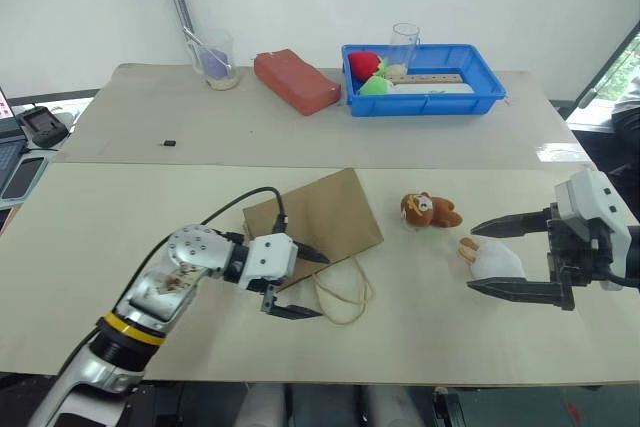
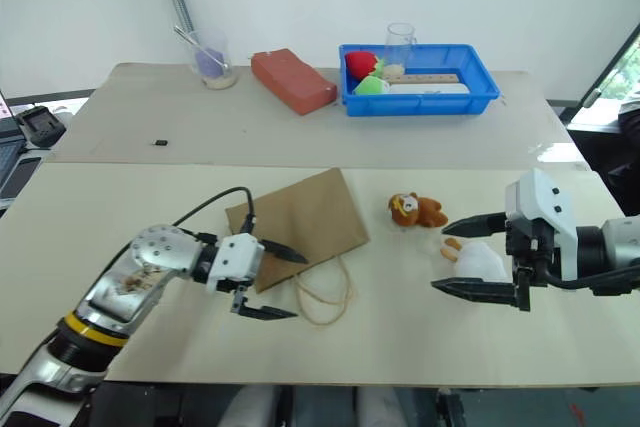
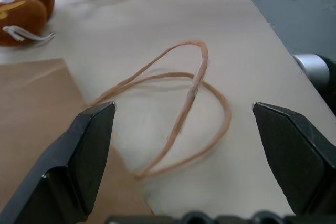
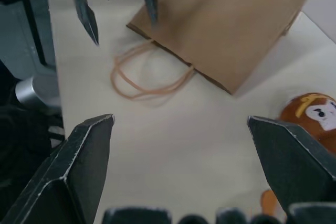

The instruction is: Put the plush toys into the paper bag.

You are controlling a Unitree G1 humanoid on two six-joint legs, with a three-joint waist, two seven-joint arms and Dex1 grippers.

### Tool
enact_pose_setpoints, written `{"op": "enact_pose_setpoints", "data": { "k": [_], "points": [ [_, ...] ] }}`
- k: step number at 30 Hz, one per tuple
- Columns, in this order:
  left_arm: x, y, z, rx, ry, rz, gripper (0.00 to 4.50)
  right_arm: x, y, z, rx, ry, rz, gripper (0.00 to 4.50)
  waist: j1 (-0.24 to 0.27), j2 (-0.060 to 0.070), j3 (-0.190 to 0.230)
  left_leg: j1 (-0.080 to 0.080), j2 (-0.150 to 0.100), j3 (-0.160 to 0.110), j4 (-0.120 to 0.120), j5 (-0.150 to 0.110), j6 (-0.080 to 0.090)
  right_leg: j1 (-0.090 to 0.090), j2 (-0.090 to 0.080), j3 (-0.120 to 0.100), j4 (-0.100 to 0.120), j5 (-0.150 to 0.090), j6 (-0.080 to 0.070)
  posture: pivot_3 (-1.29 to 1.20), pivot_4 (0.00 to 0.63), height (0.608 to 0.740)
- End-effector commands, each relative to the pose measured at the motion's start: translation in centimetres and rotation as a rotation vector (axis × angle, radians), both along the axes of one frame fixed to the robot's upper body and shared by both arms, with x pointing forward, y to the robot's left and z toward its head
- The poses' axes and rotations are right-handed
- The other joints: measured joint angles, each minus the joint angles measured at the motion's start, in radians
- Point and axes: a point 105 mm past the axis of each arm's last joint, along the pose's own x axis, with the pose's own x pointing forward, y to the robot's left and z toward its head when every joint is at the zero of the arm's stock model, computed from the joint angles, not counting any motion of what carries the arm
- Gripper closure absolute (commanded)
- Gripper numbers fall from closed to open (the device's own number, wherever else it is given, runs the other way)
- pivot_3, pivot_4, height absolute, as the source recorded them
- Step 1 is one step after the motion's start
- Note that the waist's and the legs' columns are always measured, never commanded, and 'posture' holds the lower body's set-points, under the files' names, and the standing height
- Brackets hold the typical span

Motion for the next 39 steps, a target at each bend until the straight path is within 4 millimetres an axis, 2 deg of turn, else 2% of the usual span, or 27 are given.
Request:
{"op": "enact_pose_setpoints", "data": {
  "k": [1, 4, 7, 11, 14, 15, 17, 22, 26, 31, 35, 36, 39],
  "points": [
    [0.9, -1.3, -0.4, -0.026, -0.080, -0.004, 0.06, -0.3, 0.2, 0.7, 0.008, -0.035, -0.018, 0.00, 0.000, 0.000, 0.000, -0.001, 0.000, 0.000, 0.001, 0.000, 0.000, 0.000, 0.000, 0.000, 0.000, 0.000, 0.000, 0.00, 0.150, 0.740],
    [1.8, -2.1, -0.5, -0.069, -0.114, 0.030, 0.06, -0.6, 0.4, 0.4, 0.010, -0.023, -0.020, 0.00, 0.001, 0.000, 0.000, -0.002, -0.001, 0.000, 0.002, 0.000, 0.000, 0.000, 0.000, 0.000, -0.001, 0.001, 0.002, 0.00, 0.150, 0.740],
    [1.6, -2.2, -1.1, -0.051, -0.130, -0.002, 0.86, -1.0, 0.8, 0.0, 0.016, -0.010, -0.013, 0.00, 0.000, 0.000, 0.000, -0.003, -0.001, -0.001, 0.003, 0.000, 0.000, 0.000, 0.000, 0.000, -0.001, 0.001, 0.002, 0.00, 0.150, 0.740],
    [1.0, -2.6, -1.6, -0.055, -0.119, -0.040, 2.73, -1.2, 1.6, -0.4, 0.033, -0.011, -0.004, 0.00, 0.000, 0.000, 0.000, -0.002, -0.001, -0.001, 0.003, 0.000, 0.000, 0.000, 0.000, 0.000, 0.000, 0.001, 0.002, 0.00, 0.150, 0.740],
    [1.4, -3.0, -0.6, -0.107, -0.101, -0.015, 4.18, -1.0, 1.9, -0.6, 0.041, -0.025, -0.020, 0.00, 0.001, 0.000, 0.000, -0.003, -0.001, -0.001, 0.003, 0.000, 0.000, 0.000, -0.001, 0.000, -0.001, 0.002, 0.003, 0.00, 0.150, 0.740],
    [1.6, -2.9, -0.2, -0.120, -0.084, -0.004, 4.46, -0.9, 2.1, -0.7, 0.046, -0.039, -0.028, 0.00, 0.001, 0.000, 0.000, -0.003, -0.001, -0.001, 0.003, 0.000, 0.000, 0.000, -0.001, 0.000, -0.001, 0.002, 0.003, 0.00, 0.150, 0.740],
    [1.9, -2.6, 0.2, -0.126, -0.063, 0.005, 4.46, -0.7, 2.6, -0.9, 0.055, -0.062, -0.040, 0.00, 0.001, 0.000, 0.000, -0.003, -0.001, -0.002, 0.003, 0.000, 0.000, 0.000, 0.000, 0.000, -0.001, 0.002, 0.003, 0.00, 0.150, 0.740],
    [3.7, -1.6, 2.9, -0.182, 0.018, 0.085, 4.46, -0.9, 5.7, -2.3, 0.092, -0.095, -0.022, 0.00, -0.002, 0.000, 0.000, -0.003, -0.001, -0.003, 0.004, 0.000, 0.000, -0.001, 0.000, -0.001, 0.000, 0.002, 0.003, 0.00, 0.150, 0.740],
    [5.0, -1.0, 5.2, -0.249, 0.127, 0.153, 4.50, 0.2, 8.0, -4.3, 0.119, -0.118, -0.038, 1.15, -0.003, -0.001, 0.000, -0.004, -0.001, -0.003, 0.004, 0.000, 0.000, -0.001, 0.000, -0.001, 0.000, 0.002, 0.004, 0.00, 0.150, 0.740],
    [5.4, -1.0, 6.0, -0.272, 0.225, 0.177, 4.50, 2.7, 10.9, -6.2, 0.193, -0.149, -0.091, 2.88, -0.007, -0.001, 0.000, -0.005, -0.002, -0.004, 0.004, 0.000, 0.000, -0.003, 0.000, -0.001, 0.000, 0.001, 0.004, 0.00, 0.150, 0.740],
    [5.6, -1.0, 6.2, -0.296, 0.288, 0.206, 4.50, 4.9, 12.5, -6.8, 0.252, -0.186, -0.151, 4.28, -0.005, -0.001, 0.000, -0.008, -0.002, -0.004, 0.005, 0.000, 0.000, -0.007, -0.001, -0.001, 0.002, 0.002, 0.003, 0.00, 0.150, 0.740],
    [5.6, -1.0, 6.3, -0.300, 0.302, 0.212, 4.50, 5.3, 12.8, -7.0, 0.259, -0.192, -0.160, 4.49, -0.005, -0.001, 0.000, -0.008, -0.003, -0.004, 0.005, 0.000, 0.000, -0.008, -0.001, -0.001, 0.003, 0.002, 0.003, 0.00, 0.150, 0.740],
    [5.6, -1.1, 6.5, -0.308, 0.322, 0.220, 4.50, 6.7, 13.5, -7.8, 0.280, -0.206, -0.195, 4.49, -0.005, -0.001, 0.000, -0.012, -0.004, -0.003, 0.006, 0.000, 0.000, -0.015, -0.002, 0.000, 0.010, 0.002, 0.003, 0.00, 0.150, 0.740]
  ]
}}
